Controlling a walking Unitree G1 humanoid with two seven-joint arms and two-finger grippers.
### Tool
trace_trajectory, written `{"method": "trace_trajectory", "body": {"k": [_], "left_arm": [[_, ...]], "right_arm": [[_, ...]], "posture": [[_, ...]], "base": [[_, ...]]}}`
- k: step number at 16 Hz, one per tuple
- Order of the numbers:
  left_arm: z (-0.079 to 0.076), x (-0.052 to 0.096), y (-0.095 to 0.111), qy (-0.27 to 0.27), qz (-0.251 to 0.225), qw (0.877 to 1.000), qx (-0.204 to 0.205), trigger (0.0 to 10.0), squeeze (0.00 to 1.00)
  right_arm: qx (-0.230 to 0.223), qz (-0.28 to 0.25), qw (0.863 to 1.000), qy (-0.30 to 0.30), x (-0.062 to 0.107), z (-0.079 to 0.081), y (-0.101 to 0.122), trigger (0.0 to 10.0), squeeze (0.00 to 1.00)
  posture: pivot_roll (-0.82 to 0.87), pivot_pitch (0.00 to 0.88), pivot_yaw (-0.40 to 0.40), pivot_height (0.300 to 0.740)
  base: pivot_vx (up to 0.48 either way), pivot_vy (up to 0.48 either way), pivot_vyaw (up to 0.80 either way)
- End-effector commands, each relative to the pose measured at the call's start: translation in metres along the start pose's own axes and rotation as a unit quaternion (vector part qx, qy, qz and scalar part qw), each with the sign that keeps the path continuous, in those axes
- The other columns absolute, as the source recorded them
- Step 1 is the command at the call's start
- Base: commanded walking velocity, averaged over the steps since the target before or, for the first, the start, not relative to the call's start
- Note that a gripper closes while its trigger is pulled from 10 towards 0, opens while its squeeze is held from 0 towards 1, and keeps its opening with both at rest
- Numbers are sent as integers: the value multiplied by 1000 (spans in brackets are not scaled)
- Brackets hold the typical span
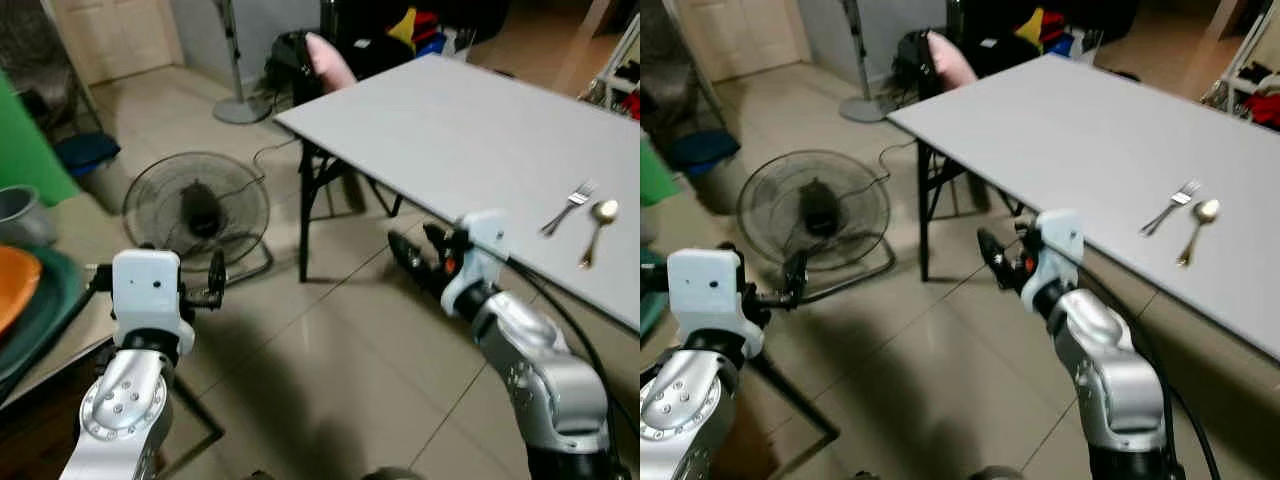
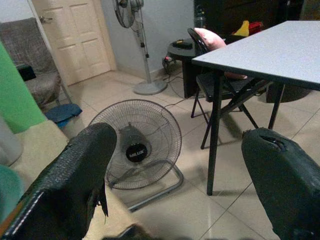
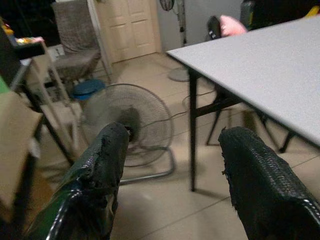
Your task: Setting the table
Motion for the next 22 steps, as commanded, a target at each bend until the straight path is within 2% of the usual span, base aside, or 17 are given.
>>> {"method": "trace_trajectory", "body": {"k": [1,4,7,13,15,17,19,21,22], "left_arm": [[-1,1,3,2,-4,1000,2,10000,0],[-2,-1,11,1,-23,1000,-15,10000,0],[0,-7,20,17,-39,999,-31,10000,0],[4,-9,26,32,-49,998,-22,10000,0],[9,-8,26,46,-46,998,-2,10000,0],[10,-6,26,52,-46,998,-1,10000,0],[11,-7,24,51,-40,998,-23,10000,0],[11,-7,25,50,-45,997,-24,10000,0],[10,-8,28,44,-54,997,-25,10000,0]], "right_arm": [[-22,19,1000,-5,1,-4,-8,10000,0],[-13,3,1000,-3,-3,-2,-2,10000,0],[18,-3,1000,8,-5,0,6,10000,0],[8,-9,1000,15,-10,1,8,10000,0],[2,-11,1000,15,-11,2,9,10000,0],[-20,-2,1000,17,-10,3,5,10000,0],[-26,7,1000,15,-9,4,1,10000,0],[-13,2,1000,13,-9,4,0,10000,0],[19,6,1000,24,-12,9,-1,10000,0]], "posture": [[-47,53,31,740],[-40,52,36,740],[-39,50,36,740],[-39,45,30,740],[-38,44,25,740],[-36,43,20,740],[-34,41,19,740],[-32,39,19,740],[-23,35,18,740]], "base": [[0,480,0],[0,320,0],[0,-420,267],[0,-477,800],[0,0,400],[0,0,0],[0,0,0],[0,0,0],[0,0,800]]}}
Point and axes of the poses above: a point about 5 cm out from each wrist's last joint towards the gripper, its own x axis pointing back from the gripper into the wrist, its own y axis along the axis of the wrist's last joint, z = x × y, the point moved 3 cm from there along -x, pointing out of the wrist towards the gripper, and after that the axes turned 10 degrees about x, right-handed, at the moved point
